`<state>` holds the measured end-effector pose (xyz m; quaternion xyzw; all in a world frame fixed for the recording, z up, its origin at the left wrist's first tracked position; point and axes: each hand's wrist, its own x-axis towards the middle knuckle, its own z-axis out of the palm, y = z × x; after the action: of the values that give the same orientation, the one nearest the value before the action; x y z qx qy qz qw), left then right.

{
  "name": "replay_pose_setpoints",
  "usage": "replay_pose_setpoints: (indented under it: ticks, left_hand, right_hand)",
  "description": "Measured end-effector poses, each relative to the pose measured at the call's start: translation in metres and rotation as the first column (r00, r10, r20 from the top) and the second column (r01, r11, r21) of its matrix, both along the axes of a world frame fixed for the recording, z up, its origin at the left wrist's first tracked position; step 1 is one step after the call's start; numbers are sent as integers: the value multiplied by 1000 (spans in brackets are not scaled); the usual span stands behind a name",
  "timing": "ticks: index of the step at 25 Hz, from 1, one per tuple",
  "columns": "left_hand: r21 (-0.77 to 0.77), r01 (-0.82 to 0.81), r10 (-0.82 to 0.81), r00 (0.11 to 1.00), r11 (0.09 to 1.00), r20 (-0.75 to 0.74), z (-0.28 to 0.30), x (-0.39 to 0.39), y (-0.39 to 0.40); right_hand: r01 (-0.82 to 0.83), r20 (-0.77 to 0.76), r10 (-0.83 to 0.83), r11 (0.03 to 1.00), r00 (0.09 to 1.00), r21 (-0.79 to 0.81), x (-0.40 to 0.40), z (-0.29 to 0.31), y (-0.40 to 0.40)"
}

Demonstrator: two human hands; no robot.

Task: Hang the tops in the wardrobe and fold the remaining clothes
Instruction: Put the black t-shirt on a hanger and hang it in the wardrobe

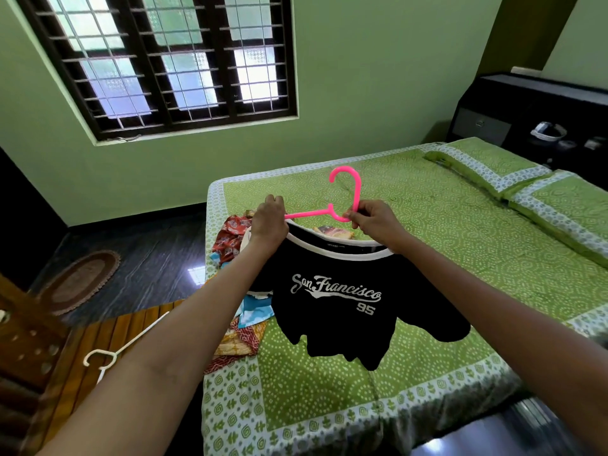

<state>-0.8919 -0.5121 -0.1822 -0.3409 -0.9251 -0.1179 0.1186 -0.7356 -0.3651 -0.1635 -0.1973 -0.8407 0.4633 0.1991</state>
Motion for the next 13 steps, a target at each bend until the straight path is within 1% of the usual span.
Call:
replay_pose_setpoints:
  ticks: [2,4,6,7,9,10,11,13]
  left_hand:
    - [110,26,-29,999,994,29,2,-5,-1]
    - [253,51,-70,995,966,69,4,-8,-3]
    - [363,126,-176,978,923,108,4,-8,-2]
    - [392,173,-238,963,904,123,5,-8,-3]
    - [403,247,-321,938,881,128,8,-9,-5]
    - [391,263,-337,932,882,135,8,-12,-8]
    - [349,281,-352,922,894,160,8,-17,-11]
    - [191,344,-385,887,919,255,8,-27,-10]
  right_hand:
    - [-4,-3,4,999,1000,-37,1,-1,4]
    - [-15,-10,14,997,1000,-76,3,0,7]
    - [-10,-14,9,996,1000,-85,4,0,12]
    - [0,-20,-1,997,1000,-78,4,0,15]
    - [24,-28,-25,998,999,-57,8,1,25]
    - [21,-28,-22,998,999,-56,11,3,30]
    - [13,-28,-14,998,999,-63,15,6,35]
    - [2,-39,-5,995,999,-95,28,15,49]
